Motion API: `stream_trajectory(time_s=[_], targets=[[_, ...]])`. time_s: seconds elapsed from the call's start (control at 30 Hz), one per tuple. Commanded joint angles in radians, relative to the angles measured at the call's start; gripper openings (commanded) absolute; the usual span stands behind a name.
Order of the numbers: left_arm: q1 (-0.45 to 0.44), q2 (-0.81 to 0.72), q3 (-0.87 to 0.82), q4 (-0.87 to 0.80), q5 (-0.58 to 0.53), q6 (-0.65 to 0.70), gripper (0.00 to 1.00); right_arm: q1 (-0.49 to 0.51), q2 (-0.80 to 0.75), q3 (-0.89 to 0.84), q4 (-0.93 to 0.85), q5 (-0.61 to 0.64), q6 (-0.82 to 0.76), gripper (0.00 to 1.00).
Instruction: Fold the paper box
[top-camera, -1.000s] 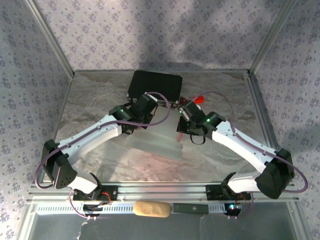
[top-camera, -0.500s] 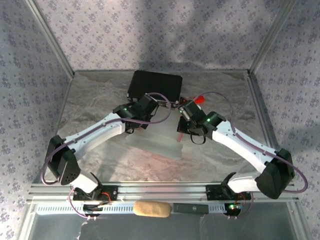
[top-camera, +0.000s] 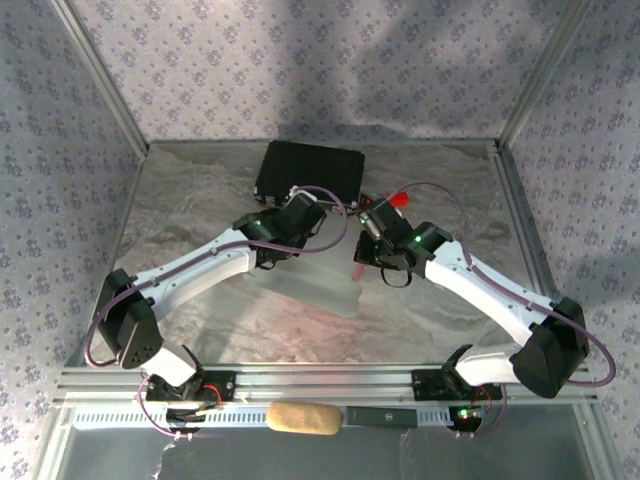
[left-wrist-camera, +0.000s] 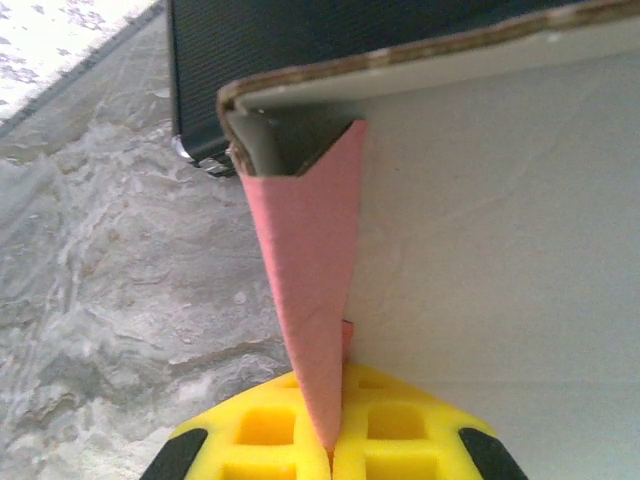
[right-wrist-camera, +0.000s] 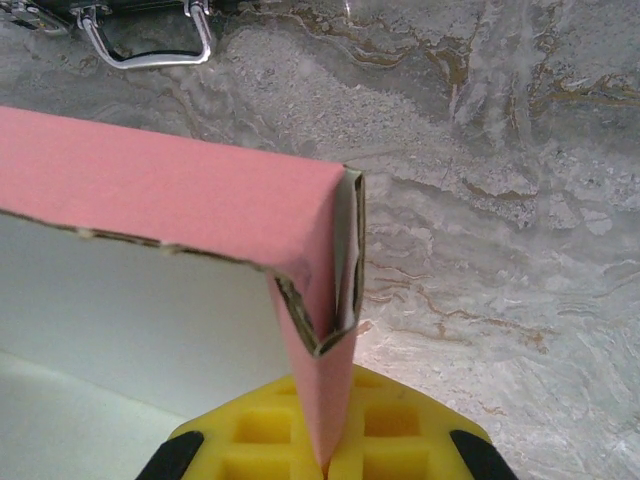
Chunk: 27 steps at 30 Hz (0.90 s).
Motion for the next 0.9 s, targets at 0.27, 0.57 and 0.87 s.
stream_trajectory(time_s=[0.27,0.57,0.87], targets=[[-0.094,0.086,0.074,-0.217,-0.364,-0.253,0.0,-0.004,-0.007,0.021,-0.017,-0.014,-0.011,0.0],[-0.132,0.043,0.164,-0.281,-0.276,-0.329,0.61,-0.02,-0.017,-0.029,0.011,-0.005,0.031,0.0],[-0.213,-0.09,0.218,-0.283,-0.151,-0.441,0.71,-0.053,0.0,-0.07,0.078,-0.033,0.087,0.0]])
